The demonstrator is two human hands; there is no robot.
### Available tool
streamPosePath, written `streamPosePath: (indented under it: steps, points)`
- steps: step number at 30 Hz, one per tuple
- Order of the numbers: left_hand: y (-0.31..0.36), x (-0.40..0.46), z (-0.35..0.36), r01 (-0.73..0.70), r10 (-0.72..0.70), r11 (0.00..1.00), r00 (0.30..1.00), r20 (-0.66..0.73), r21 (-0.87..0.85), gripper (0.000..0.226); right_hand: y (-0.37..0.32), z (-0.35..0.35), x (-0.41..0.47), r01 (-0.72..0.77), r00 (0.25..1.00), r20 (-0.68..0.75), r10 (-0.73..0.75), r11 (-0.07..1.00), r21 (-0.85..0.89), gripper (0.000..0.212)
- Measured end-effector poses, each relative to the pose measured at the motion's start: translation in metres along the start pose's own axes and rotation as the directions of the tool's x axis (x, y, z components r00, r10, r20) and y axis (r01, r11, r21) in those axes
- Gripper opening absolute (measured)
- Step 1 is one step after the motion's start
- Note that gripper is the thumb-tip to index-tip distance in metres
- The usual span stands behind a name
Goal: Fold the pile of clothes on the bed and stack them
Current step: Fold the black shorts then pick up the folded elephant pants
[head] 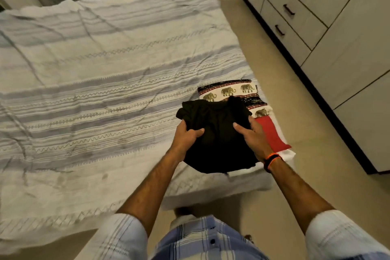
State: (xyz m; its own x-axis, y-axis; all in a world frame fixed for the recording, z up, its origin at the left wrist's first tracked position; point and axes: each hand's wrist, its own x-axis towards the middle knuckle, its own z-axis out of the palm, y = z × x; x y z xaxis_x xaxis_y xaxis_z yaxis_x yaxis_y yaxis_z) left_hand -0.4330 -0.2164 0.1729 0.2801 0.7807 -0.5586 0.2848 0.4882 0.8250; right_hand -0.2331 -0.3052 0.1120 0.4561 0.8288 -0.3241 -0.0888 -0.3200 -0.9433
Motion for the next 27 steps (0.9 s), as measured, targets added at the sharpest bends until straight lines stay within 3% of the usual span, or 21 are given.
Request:
streamPosePath:
  steps: [5,10,16,22,27]
  points:
    - [-0.005,-0.037,0.079,0.000,0.001,0.999,0.999,0.034,-0.046,0.078,0.015,-0.090,-0.017,0.000,0.998,-0.059,0.000,1.000,-0.014,0.105]
    - [0.004,-0.059,0.153,-0.014,0.021,0.997,0.996,0.089,-0.078,0.064,0.011,-0.168,-0.034,-0.016,0.997,-0.080,0.015,1.000,-0.015,0.113]
    - [0.021,-0.049,0.225,0.002,0.012,0.991,0.995,0.098,-0.136,0.069,-0.020,-0.231,-0.034,0.015,0.994,-0.110,-0.017,1.000,-0.026,0.077]
    - [0.045,-0.009,0.293,-0.014,0.032,0.972,0.997,0.077,-0.233,0.049,-0.036,-0.303,0.022,0.021,0.996,-0.086,-0.016,0.998,0.058,0.044]
    - [0.074,0.035,0.335,0.018,-0.010,0.950,1.000,0.029,-0.311,0.049,-0.058,-0.362,0.078,-0.031,0.997,-0.064,0.042,0.987,0.157,0.036]
